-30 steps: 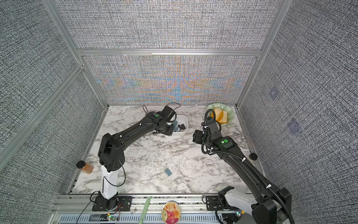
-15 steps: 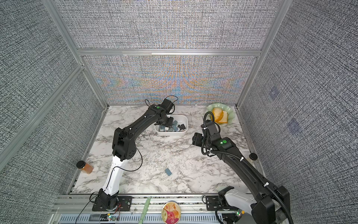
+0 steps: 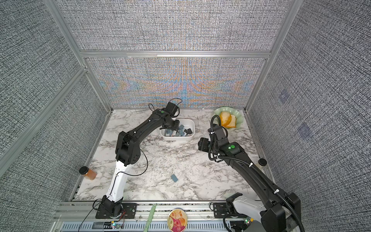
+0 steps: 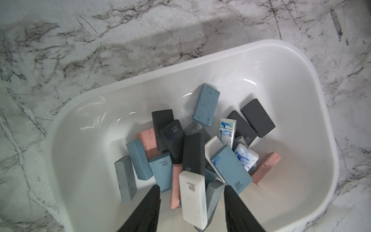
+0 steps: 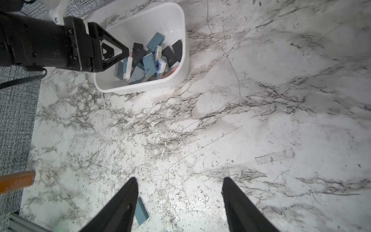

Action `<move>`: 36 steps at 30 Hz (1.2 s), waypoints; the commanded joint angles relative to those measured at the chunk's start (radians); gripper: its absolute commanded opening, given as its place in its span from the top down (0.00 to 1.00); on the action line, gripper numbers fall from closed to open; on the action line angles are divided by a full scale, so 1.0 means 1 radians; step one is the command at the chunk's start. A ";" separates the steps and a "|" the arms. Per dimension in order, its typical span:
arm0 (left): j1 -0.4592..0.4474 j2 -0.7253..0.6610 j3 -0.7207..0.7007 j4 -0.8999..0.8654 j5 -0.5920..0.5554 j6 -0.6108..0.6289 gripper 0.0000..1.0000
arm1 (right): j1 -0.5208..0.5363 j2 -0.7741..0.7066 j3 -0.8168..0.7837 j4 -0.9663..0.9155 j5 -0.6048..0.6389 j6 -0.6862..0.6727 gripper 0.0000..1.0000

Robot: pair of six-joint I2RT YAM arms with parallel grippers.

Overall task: Put the eraser in the storage box
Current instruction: Place the eraser in the storage box, then pick up the eraser from the center of the board.

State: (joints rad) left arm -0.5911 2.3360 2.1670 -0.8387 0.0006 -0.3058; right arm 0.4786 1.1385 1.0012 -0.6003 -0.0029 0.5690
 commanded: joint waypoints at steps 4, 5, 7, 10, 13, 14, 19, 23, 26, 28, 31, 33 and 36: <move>0.006 -0.163 -0.108 0.104 -0.029 -0.034 0.45 | 0.108 0.050 0.030 -0.046 0.007 -0.098 0.31; 0.008 -0.199 -0.135 0.119 -0.037 -0.037 0.45 | 0.136 0.065 0.035 -0.053 0.023 -0.107 0.31; 0.011 -0.269 -0.188 0.139 -0.058 -0.044 0.45 | 0.201 0.085 0.037 -0.057 0.051 -0.127 0.31; 0.014 -0.389 -0.283 0.164 -0.100 -0.059 0.45 | 0.293 0.113 0.030 -0.038 0.060 -0.152 0.31; 0.018 -0.520 -0.402 0.204 -0.140 -0.084 0.45 | 0.362 0.157 0.019 -0.015 0.040 -0.185 0.31; 0.021 -0.569 -0.452 0.223 -0.149 -0.093 0.45 | 0.392 0.177 0.015 -0.007 0.038 -0.201 0.31; 0.021 -0.810 -0.697 0.318 -0.211 -0.147 0.45 | 0.504 0.265 0.023 0.016 0.027 -0.276 0.31; 0.021 -1.015 -0.926 0.424 -0.248 -0.197 0.45 | 0.567 0.327 0.030 0.044 -0.005 -0.318 0.31; 0.021 -1.171 -1.086 0.509 -0.278 -0.196 0.45 | 0.597 0.373 0.033 0.051 -0.009 -0.329 0.31; 0.020 -1.252 -1.146 0.516 -0.302 -0.205 0.45 | 0.608 0.404 0.034 0.046 -0.001 -0.336 0.31; 0.020 -1.326 -1.180 0.470 -0.335 -0.212 0.45 | 0.619 0.438 0.025 0.062 -0.008 -0.348 0.31; 0.021 -1.349 -1.187 0.429 -0.349 -0.220 0.45 | 0.629 0.464 0.024 0.070 -0.011 -0.352 0.31; 0.020 -1.379 -1.210 0.411 -0.349 -0.231 0.45 | 0.637 0.496 0.025 0.071 0.001 -0.354 0.31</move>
State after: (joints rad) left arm -0.5724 0.9741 0.9691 -0.4026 -0.3222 -0.5217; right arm 1.1088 1.6165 1.0267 -0.5407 -0.0078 0.2287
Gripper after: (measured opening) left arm 0.546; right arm 0.692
